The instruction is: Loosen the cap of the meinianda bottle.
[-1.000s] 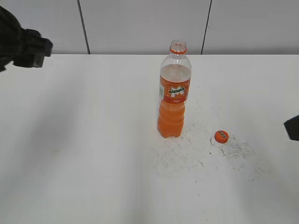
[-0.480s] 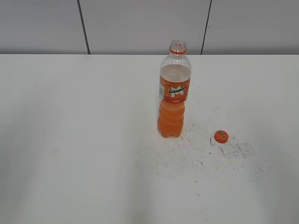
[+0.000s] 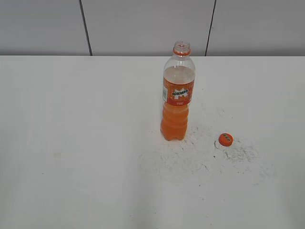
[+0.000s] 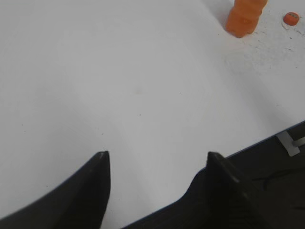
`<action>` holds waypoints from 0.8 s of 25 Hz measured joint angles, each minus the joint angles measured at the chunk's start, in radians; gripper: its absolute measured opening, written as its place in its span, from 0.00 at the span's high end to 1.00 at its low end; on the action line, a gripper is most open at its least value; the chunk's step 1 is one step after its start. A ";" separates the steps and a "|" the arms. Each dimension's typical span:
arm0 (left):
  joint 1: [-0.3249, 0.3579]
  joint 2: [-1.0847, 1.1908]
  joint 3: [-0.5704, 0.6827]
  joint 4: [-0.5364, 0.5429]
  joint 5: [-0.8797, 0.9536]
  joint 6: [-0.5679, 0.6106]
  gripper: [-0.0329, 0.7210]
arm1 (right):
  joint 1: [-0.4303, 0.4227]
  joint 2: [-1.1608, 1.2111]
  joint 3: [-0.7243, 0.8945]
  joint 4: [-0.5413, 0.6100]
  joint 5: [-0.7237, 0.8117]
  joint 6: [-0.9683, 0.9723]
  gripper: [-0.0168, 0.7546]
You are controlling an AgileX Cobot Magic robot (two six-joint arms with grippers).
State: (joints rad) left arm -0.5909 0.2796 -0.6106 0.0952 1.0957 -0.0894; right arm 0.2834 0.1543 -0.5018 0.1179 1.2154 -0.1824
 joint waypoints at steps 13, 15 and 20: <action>0.000 -0.132 0.077 -0.024 -0.038 0.003 0.31 | 0.000 -0.053 0.058 -0.094 -0.114 0.027 0.34; 0.000 -0.132 0.077 -0.025 -0.039 0.003 0.31 | 0.000 -0.053 0.058 -0.094 -0.114 0.027 0.34; 0.000 -0.132 0.077 -0.026 -0.040 0.003 0.31 | 0.000 -0.053 0.058 -0.095 -0.114 0.028 0.34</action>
State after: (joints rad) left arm -0.5909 0.1479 -0.5334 0.0697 1.0552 -0.0861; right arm 0.2834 0.1013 -0.4442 0.0229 1.1013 -0.1547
